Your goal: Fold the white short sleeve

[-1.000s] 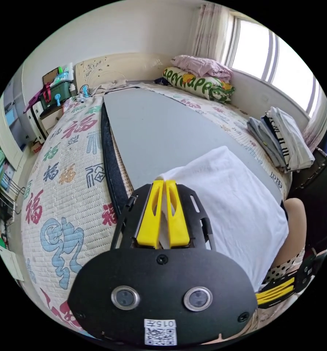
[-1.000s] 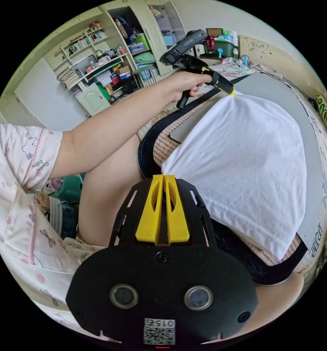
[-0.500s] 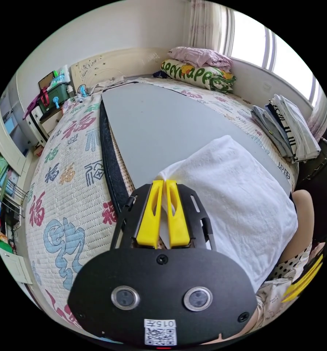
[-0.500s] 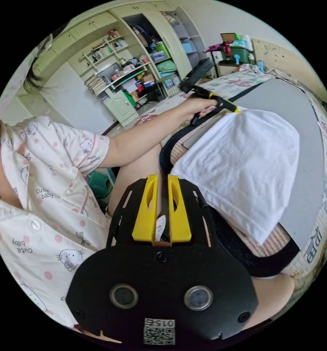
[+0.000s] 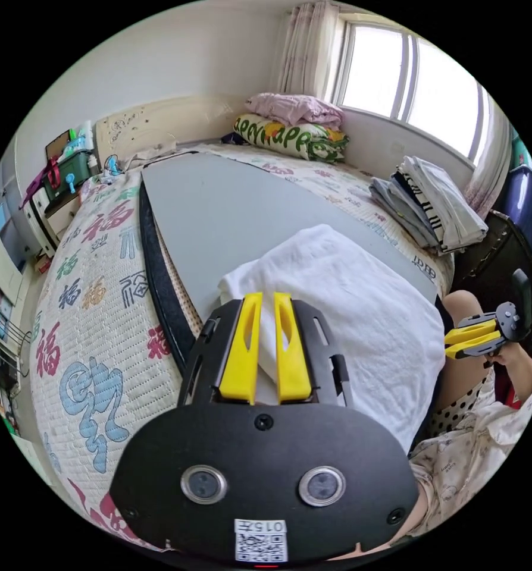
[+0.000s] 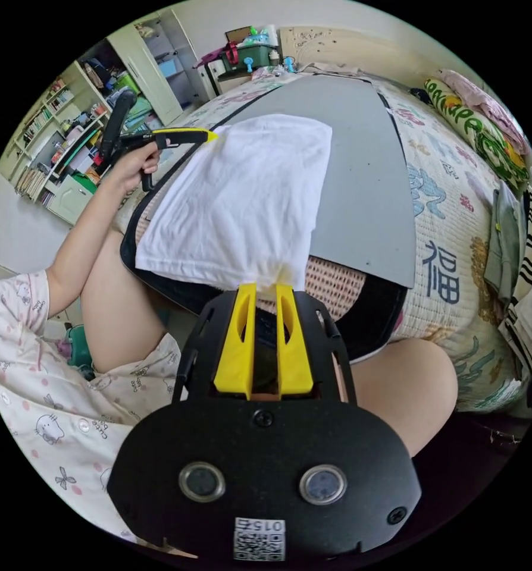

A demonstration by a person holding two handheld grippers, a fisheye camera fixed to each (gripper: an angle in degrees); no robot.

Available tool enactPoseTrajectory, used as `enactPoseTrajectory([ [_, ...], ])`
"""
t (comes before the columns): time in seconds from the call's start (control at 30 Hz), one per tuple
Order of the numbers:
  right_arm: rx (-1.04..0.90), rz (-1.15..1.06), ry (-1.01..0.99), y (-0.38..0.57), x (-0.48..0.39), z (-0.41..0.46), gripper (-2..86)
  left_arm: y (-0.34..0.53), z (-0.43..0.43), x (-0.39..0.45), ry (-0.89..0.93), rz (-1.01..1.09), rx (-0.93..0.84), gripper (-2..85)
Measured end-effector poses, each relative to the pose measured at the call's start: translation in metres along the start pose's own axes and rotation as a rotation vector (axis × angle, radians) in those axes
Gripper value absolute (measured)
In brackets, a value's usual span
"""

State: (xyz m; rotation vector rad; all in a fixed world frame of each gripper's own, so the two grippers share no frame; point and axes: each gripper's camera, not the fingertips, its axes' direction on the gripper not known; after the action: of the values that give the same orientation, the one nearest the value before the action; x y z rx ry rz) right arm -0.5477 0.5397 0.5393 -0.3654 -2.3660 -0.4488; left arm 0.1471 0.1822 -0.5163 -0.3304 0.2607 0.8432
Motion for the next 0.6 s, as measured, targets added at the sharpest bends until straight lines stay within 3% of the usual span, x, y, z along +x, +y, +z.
enactPoseTrajectory([
  [0.17,-0.024,-0.006,-0.02,-0.034,-0.001,-0.007,4.4,-0.026,-0.03,-0.008,-0.012,-0.016,-0.07,2.3],
  [0.3,0.241,-0.089,-0.219,-0.077,0.022,-0.075,5.2,-0.028,-0.124,-0.045,0.076,-0.158,0.152,3.7],
  [0.37,0.27,-0.06,-0.24,-0.111,0.041,-0.083,5.7,-0.027,-0.149,-0.073,0.095,-0.248,0.185,6.4],
  [0.47,0.281,-0.026,-0.205,-0.173,0.062,-0.072,6.9,-0.027,-0.163,-0.127,0.217,-0.413,0.111,12.3],
  [0.6,0.197,-0.004,-0.191,-0.257,0.074,-0.026,7.9,-0.015,-0.178,-0.182,0.484,-0.611,0.165,14.0],
])
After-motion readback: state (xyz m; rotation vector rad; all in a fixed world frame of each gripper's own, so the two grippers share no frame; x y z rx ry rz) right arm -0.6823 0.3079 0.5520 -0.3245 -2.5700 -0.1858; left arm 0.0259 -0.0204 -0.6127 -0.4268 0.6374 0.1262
